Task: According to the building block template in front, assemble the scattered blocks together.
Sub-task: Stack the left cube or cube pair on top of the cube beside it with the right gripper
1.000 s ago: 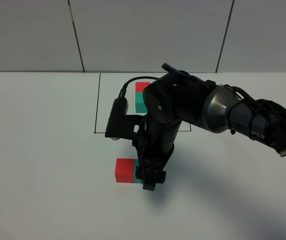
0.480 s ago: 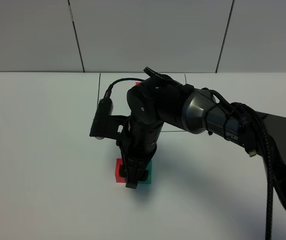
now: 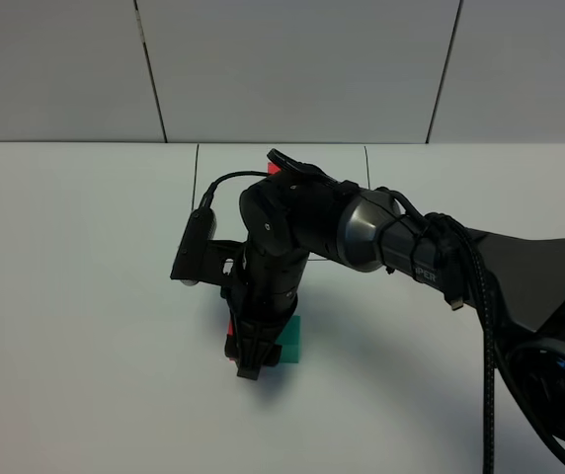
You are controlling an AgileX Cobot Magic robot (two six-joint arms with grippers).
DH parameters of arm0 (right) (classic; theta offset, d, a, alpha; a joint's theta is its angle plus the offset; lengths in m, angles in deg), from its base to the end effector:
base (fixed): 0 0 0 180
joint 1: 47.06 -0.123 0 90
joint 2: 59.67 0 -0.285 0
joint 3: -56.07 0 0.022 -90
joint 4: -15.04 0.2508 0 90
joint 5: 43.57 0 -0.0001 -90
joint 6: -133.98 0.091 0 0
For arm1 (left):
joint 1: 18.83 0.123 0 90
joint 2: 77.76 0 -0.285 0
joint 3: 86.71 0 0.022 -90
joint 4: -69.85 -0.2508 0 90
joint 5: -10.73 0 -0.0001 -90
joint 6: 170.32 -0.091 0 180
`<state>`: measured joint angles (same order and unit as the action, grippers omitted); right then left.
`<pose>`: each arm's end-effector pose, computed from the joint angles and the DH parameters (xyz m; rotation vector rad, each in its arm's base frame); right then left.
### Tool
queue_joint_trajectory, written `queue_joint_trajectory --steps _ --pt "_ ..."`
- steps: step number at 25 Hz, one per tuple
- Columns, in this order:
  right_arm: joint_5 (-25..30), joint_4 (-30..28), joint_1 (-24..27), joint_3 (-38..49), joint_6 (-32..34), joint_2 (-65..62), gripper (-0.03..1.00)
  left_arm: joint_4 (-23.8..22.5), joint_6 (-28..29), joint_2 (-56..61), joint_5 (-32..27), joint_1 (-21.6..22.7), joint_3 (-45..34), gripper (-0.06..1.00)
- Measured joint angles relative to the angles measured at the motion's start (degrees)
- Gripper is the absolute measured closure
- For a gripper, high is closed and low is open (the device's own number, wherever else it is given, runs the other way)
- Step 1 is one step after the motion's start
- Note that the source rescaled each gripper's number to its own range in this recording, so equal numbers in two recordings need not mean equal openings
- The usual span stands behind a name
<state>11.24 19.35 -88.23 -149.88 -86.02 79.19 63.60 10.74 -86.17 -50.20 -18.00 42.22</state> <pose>0.3528 0.3159 0.1444 -1.8627 2.2570 0.1000 0.0010 0.0087 0.2653 -0.0363 2.0987 0.1296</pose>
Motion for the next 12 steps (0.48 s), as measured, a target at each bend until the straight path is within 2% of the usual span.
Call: queue_joint_trajectory --steps 12 --pt "-1.07 -0.12 0.95 0.0 0.0 1.71 0.08 -0.17 0.0 0.0 0.12 0.0 0.0 0.0"
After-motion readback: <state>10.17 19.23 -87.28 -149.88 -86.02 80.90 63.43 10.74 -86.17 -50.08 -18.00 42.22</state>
